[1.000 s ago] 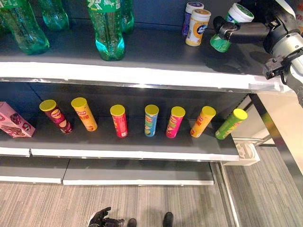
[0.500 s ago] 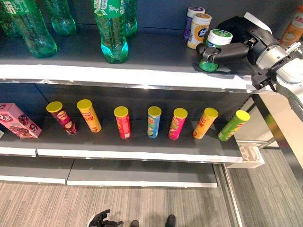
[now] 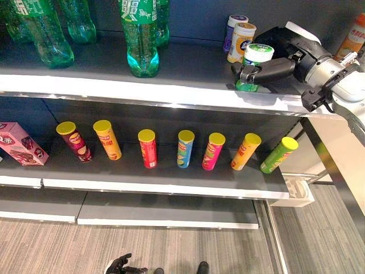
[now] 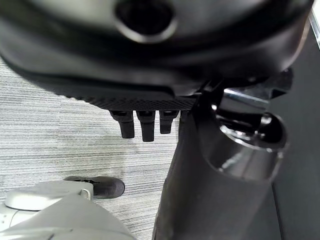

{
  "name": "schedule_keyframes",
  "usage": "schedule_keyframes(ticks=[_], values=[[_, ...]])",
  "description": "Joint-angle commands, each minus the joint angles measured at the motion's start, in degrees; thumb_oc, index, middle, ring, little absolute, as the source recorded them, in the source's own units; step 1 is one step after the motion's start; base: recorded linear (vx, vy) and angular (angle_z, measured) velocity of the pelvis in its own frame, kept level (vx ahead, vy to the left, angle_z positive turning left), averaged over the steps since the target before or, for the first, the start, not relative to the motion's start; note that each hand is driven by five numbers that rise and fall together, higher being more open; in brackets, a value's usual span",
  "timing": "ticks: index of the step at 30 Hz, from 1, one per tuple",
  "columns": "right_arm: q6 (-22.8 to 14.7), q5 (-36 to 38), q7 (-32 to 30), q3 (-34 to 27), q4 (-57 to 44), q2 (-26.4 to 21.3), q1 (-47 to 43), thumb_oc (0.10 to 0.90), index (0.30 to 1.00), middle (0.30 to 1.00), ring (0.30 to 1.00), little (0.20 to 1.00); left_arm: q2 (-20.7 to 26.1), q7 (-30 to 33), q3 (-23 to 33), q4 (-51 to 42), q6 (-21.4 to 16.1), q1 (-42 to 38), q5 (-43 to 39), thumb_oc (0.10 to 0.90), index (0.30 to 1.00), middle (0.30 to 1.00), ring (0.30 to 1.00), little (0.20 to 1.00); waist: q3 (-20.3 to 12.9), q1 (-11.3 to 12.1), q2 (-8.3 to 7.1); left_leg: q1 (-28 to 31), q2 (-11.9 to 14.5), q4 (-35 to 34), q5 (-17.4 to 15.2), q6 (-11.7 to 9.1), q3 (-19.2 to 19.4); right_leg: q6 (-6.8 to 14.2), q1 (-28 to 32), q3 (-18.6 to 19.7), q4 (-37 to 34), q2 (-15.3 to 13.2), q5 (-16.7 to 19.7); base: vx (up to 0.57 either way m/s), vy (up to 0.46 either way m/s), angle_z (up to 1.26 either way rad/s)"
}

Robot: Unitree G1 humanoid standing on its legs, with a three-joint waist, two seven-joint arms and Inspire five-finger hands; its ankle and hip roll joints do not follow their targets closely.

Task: Put the goods on the table back onto the shelves and tidy them up.

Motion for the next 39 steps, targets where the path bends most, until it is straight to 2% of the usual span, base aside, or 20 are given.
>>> schedule_keyframes(ticks=[1,4,5,6,7,30,34,36,39], values=[[-2.66,2.50,-1.83,-0.08,1.28,-3.20,-7.08,0.400,0.300,0.300,0.300,0.300,3.16,0.08,-2.00,1.25,-2.20,-0.60,0.49,0.800,0.900,0.900,0.900,0.900,-2.91,1.33,-3.87,-2.41,1.07,0.11,-2.57,-4.32,1.83,5.91,2.95,-0.24,3.57,-4.41,-6.86,0.00,0.000,0.00],[-2.65,2.42,-2.26,-0.68,1.85,-3.01,-6.72,0.400,0.300,0.300,0.300,0.300,3.32,0.09,-1.99,1.19,-2.19,-0.41,0.42,0.800,0.900,0.900,0.900,0.900,-2.90,1.32,-3.91,-2.45,1.06,0.11,-2.64,-4.30,1.95,5.94,2.88,-0.08,3.46,-4.38,-6.80,0.00,0.000,0.00],[-2.71,2.42,-2.91,-1.63,2.87,-2.28,-6.41,0.522,0.484,0.484,0.484,0.484,3.36,0.24,-1.97,1.47,-2.15,-0.42,0.40,0.800,0.900,0.900,0.900,0.900,-2.75,1.22,-3.90,-2.44,1.03,0.11,-2.70,-4.25,2.10,5.95,2.74,0.02,3.46,-4.40,-6.64,0.00,0.000,0.00],[-2.69,2.46,-3.02,-1.95,3.00,-2.08,-6.27,0.582,0.573,0.573,0.573,0.573,3.39,0.31,-1.88,1.50,-2.12,-0.44,0.34,0.800,0.900,0.900,0.900,0.900,-2.74,1.22,-3.89,-2.41,1.02,0.11,-2.71,-4.23,2.13,5.96,2.76,0.02,3.44,-4.40,-6.60,0.00,0.000,0.00],[-2.71,2.44,-3.21,-2.42,3.32,-1.76,-6.11,0.800,0.900,0.900,0.900,0.900,3.46,0.38,-1.79,1.59,-2.09,-0.47,0.17,0.800,0.900,0.900,0.900,0.900,-2.70,1.22,-3.91,-2.36,1.01,0.11,-2.71,-4.19,2.17,5.97,2.76,0.07,3.40,-4.41,-6.56,0.00,0.000,0.00],[-3.51,5.13,-4.97,-7.27,3.13,-0.98,-3.82,0.800,0.900,0.900,0.900,0.900,3.48,0.62,-1.65,1.41,-2.05,-0.21,-0.13,0.800,0.900,0.900,0.900,0.900,-2.92,0.89,-3.94,-1.94,1.05,0.11,-3.12,-3.98,2.76,5.99,3.06,0.74,2.90,-4.22,-6.23,0.00,0.000,0.00],[-4.99,8.82,-6.45,-11.41,3.09,-1.44,-3.96,0.800,0.900,0.900,0.900,0.900,3.83,0.56,-1.36,1.46,-2.09,-0.11,-0.38,0.800,0.900,0.900,0.900,0.900,-3.10,0.85,-4.05,-1.81,1.10,0.11,-3.31,-4.02,2.97,6.07,3.09,0.89,2.74,-4.11,-6.19,0.00,0.000,0.00],[-7.06,13.96,-7.95,-16.77,3.78,-1.23,-4.03,0.800,0.900,0.900,0.900,0.900,3.79,0.53,-1.29,1.77,-1.98,0.00,-0.66,0.800,0.900,0.900,0.900,0.900,-3.42,0.75,-4.07,-1.69,1.12,0.11,-3.50,-4.01,3.00,6.13,3.30,0.97,2.51,-4.03,-6.19,0.04,-0.019,0.00],[-9.07,17.76,-9.44,-21.13,4.78,-1.93,-4.91,0.800,0.900,0.900,0.900,0.900,4.01,0.46,-1.08,2.11,-1.86,0.27,-0.92,0.800,0.900,0.900,0.900,0.900,-3.82,0.63,-4.16,-1.57,1.19,0.11,-3.73,-4.02,2.98,6.18,3.38,1.03,2.34,-3.94,-6.24,0.00,0.000,0.00]])
